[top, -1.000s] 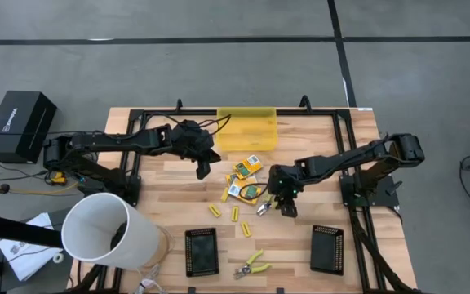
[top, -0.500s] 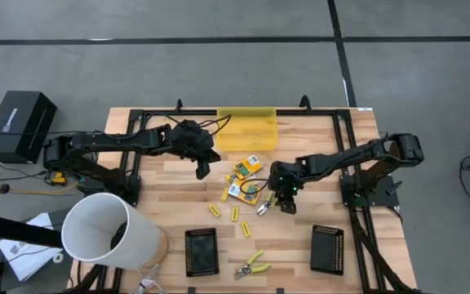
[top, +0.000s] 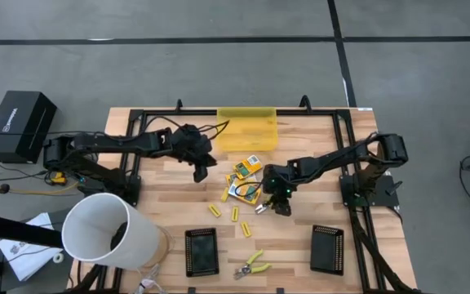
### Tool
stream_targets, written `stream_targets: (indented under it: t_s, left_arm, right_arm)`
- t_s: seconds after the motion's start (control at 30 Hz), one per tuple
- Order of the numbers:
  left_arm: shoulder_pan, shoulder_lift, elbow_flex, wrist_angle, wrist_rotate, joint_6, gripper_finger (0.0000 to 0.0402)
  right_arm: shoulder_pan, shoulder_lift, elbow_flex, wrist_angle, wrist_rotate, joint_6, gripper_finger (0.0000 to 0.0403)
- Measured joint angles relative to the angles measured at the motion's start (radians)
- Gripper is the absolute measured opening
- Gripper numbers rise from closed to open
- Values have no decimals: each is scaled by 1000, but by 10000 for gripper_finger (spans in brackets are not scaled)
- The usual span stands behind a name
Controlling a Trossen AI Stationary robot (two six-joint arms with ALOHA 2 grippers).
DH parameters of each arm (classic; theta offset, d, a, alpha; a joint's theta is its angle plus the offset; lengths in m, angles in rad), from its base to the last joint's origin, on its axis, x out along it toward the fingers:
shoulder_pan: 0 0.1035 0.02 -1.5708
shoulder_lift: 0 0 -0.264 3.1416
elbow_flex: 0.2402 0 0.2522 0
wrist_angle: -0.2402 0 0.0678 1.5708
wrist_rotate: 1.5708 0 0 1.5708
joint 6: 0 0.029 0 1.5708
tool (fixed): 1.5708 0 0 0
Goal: Pick & Place School Supplies
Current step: Put the green hole puncher into the right black bin
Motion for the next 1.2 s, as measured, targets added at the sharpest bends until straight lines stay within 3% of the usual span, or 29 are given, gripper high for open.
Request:
stream_targets:
  t_s: [0.4,0.53,0.73,1.2]
  left_arm:
    - [-5,0,-82,41,20,-22,44]
    - [-5,0,-82,52,19,-22,44]
    - [-5,0,-82,62,20,-22,44]
    - [-5,0,-82,140,20,-67,44]
  right_arm:
    - [-10,16,-1,13,4,0,149]
    - [-18,18,-1,14,16,0,114]
    - [-19,18,-1,13,11,8,24]
    - [-55,-45,17,-60,-115,62,6]
